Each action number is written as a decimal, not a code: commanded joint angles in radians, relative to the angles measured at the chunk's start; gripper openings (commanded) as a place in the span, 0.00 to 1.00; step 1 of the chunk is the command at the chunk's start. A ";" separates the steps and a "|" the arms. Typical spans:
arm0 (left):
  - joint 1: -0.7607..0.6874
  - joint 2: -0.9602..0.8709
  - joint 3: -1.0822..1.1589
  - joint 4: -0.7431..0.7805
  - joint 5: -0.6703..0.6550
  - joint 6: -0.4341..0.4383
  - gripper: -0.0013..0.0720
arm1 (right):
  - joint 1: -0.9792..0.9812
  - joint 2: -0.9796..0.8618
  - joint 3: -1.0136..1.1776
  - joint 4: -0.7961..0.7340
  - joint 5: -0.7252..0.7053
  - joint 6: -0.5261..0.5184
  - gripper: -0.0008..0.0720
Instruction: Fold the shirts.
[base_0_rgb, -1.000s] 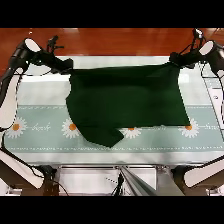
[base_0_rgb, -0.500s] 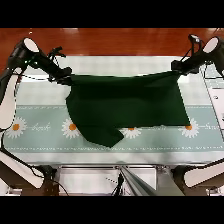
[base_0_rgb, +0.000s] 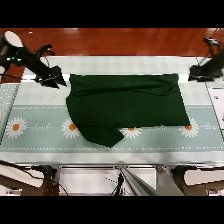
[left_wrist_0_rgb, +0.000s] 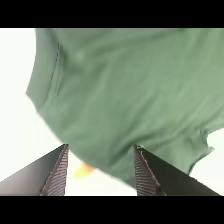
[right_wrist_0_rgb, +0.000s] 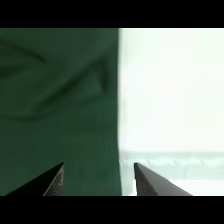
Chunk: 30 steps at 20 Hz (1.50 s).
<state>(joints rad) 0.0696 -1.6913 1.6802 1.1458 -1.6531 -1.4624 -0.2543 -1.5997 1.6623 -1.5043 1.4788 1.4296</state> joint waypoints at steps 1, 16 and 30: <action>0.039 0.187 -0.260 0.017 0.059 0.041 0.80 | -0.148 0.129 -0.132 0.042 0.078 -0.029 0.75; -0.131 0.402 -1.060 -0.329 0.653 0.066 0.85 | -0.321 0.238 -0.447 0.381 -0.051 -0.150 0.74; -0.161 0.397 -1.059 -0.373 0.631 0.134 0.05 | -0.460 0.238 -0.703 0.291 -0.051 -0.177 0.70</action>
<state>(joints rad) -0.1108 -1.3159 0.6201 0.7887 -1.0019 -1.3457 -0.6785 -1.3617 1.0519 -1.2308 1.4441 1.2827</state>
